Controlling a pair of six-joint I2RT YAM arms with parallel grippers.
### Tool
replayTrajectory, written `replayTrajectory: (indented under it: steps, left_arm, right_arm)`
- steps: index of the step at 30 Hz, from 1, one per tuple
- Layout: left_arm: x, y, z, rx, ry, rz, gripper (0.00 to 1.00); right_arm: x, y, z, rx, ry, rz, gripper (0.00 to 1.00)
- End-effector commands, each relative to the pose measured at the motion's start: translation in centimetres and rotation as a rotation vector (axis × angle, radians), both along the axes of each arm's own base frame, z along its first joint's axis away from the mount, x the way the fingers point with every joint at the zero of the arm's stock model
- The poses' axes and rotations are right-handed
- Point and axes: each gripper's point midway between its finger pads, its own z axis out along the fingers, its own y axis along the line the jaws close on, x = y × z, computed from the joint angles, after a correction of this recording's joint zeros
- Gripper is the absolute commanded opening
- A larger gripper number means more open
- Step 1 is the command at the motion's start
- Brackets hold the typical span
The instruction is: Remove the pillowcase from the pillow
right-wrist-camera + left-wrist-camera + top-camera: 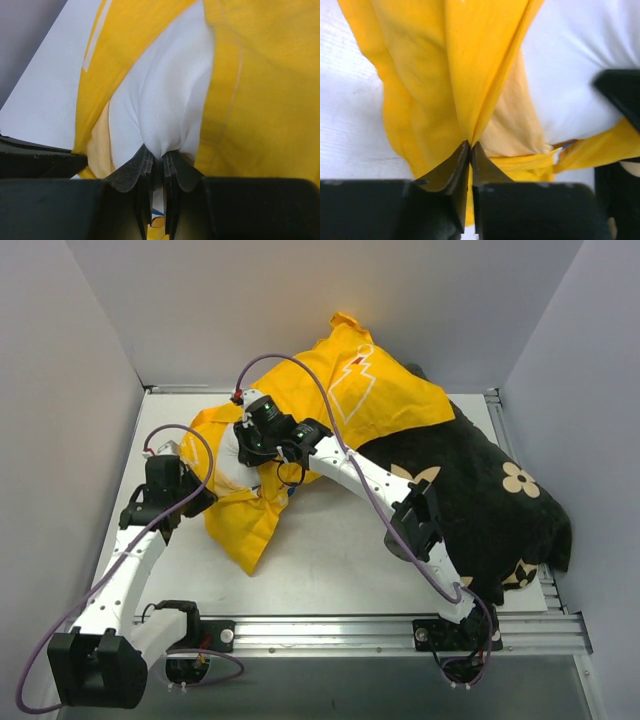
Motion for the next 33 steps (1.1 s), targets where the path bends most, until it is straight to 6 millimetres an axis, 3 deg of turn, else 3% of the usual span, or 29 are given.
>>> replayTrajectory:
  steps: [1, 3, 7, 10, 14, 18, 22, 27, 30, 31, 33]
  left_arm:
    - [-1.6, 0.2, 0.6, -0.018, 0.003, 0.018, 0.17]
    - [-1.8, -0.7, 3.0, -0.061, -0.068, 0.009, 0.33]
    - [-1.7, -2.0, 6.0, -0.115, -0.143, 0.018, 0.68]
    - [-1.2, -2.5, 6.5, -0.098, -0.158, 0.101, 0.77]
    - [-0.3, -2.7, 4.9, -0.103, -0.097, 0.262, 0.83]
    - [0.0, -1.4, 2.5, -0.086, -0.052, 0.430, 0.84]
    - [0.4, -1.8, 1.0, -0.092, -0.009, 0.450, 0.82]
    - [-0.6, -1.8, -2.7, -0.068, 0.069, 0.454, 0.67]
    - [-1.0, -1.6, -4.0, -0.064, 0.072, 0.457, 0.49]
    - [-1.2, -1.5, -4.4, -0.061, 0.080, 0.456, 0.31]
    - [-1.6, -1.6, -4.9, -0.062, 0.095, 0.445, 0.17]
  right_arm:
    - [0.4, 3.1, 5.0, 0.223, -0.019, 0.063, 0.00]
    - [0.7, 3.0, 3.6, 0.221, -0.001, 0.052, 0.00]
    - [1.2, 2.4, 3.7, 0.241, 0.001, 0.028, 0.00]
    - [1.4, 2.3, 3.8, 0.250, 0.005, 0.017, 0.00]
    - [1.4, 2.1, 3.8, 0.248, 0.008, 0.003, 0.00]
    - [1.5, 1.8, 3.6, 0.251, 0.022, -0.007, 0.00]
    - [1.6, 1.6, 3.4, 0.248, 0.025, -0.015, 0.00]
    - [2.0, 1.1, 4.5, 0.259, 0.010, -0.028, 0.00]
    - [2.0, 1.0, 4.9, 0.261, -0.001, -0.027, 0.00]
    - [2.1, 0.9, 5.0, 0.260, -0.004, -0.030, 0.00]
    - [2.1, 0.8, 5.0, 0.252, -0.011, -0.032, 0.00]
